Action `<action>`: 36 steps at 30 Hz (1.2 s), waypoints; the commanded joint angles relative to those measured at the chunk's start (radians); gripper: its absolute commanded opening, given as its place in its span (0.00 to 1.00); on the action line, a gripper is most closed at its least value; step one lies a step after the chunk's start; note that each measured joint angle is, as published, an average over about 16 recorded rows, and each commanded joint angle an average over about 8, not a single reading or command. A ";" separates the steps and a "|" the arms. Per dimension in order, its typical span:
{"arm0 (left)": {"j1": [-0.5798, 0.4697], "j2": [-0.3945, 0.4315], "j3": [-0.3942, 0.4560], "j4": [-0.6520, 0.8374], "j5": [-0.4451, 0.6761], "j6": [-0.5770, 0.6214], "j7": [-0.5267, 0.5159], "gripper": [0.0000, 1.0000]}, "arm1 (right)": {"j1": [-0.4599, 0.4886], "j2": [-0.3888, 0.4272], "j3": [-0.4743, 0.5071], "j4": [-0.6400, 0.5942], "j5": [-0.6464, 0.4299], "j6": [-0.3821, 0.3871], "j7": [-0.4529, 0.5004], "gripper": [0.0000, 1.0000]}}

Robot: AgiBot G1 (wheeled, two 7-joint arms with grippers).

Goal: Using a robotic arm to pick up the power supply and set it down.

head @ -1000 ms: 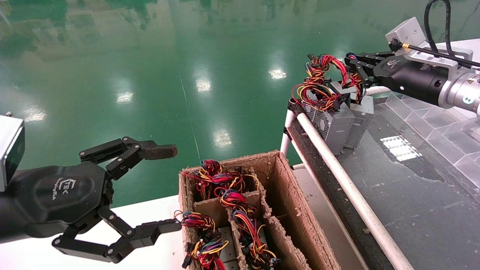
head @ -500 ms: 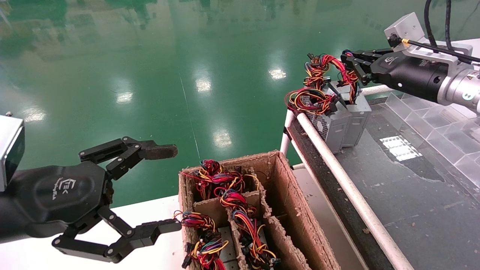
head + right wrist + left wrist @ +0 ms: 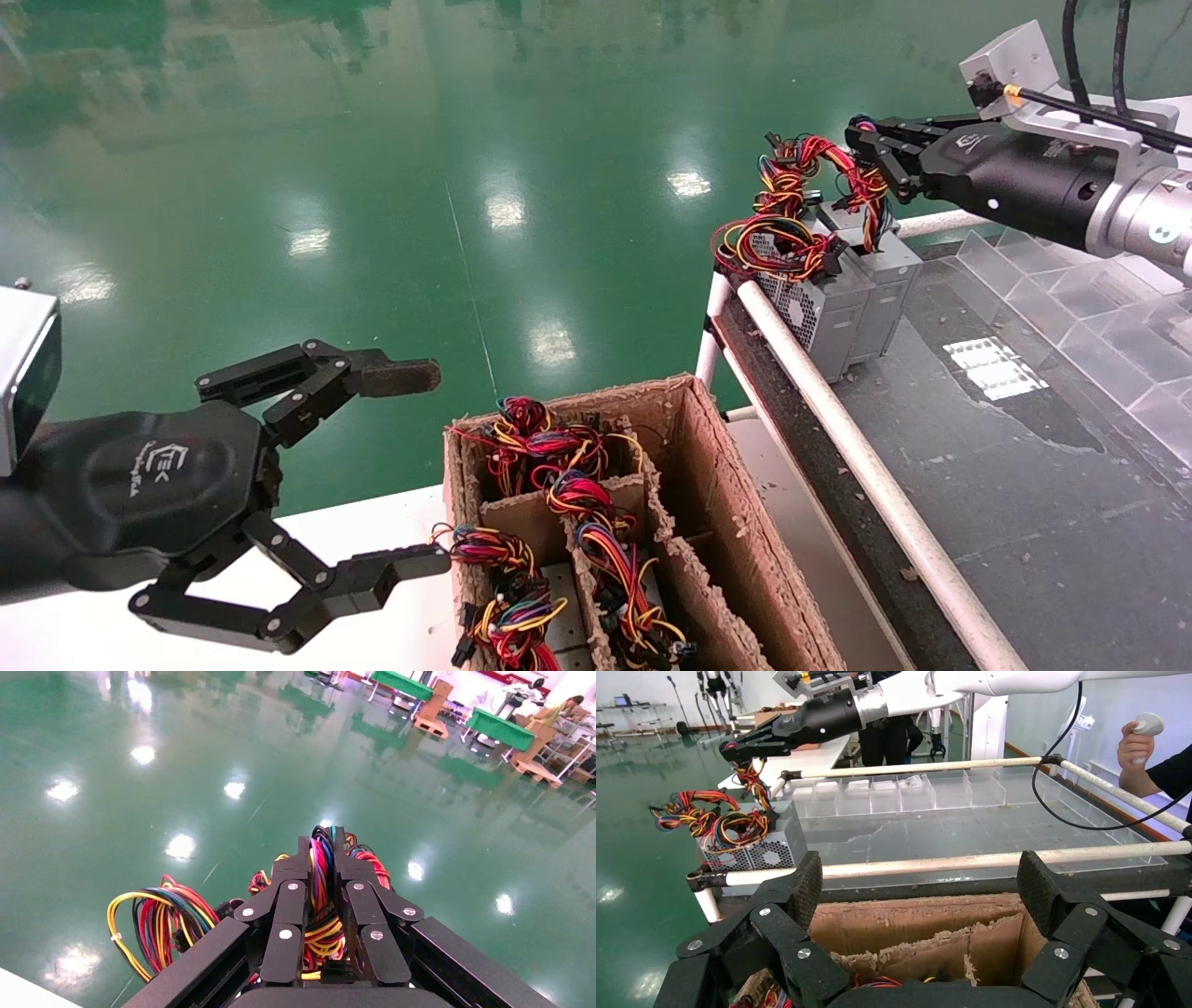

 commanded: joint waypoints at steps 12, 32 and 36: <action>0.000 0.000 0.000 0.000 0.000 0.000 0.000 1.00 | -0.004 0.009 -0.001 0.000 -0.001 -0.002 0.009 1.00; 0.000 0.000 0.000 0.000 0.000 0.000 0.000 1.00 | 0.017 0.064 0.033 0.006 0.048 -0.138 0.052 1.00; 0.000 0.000 0.000 0.000 0.000 0.000 0.000 1.00 | 0.019 0.079 0.059 -0.004 0.085 -0.195 0.091 1.00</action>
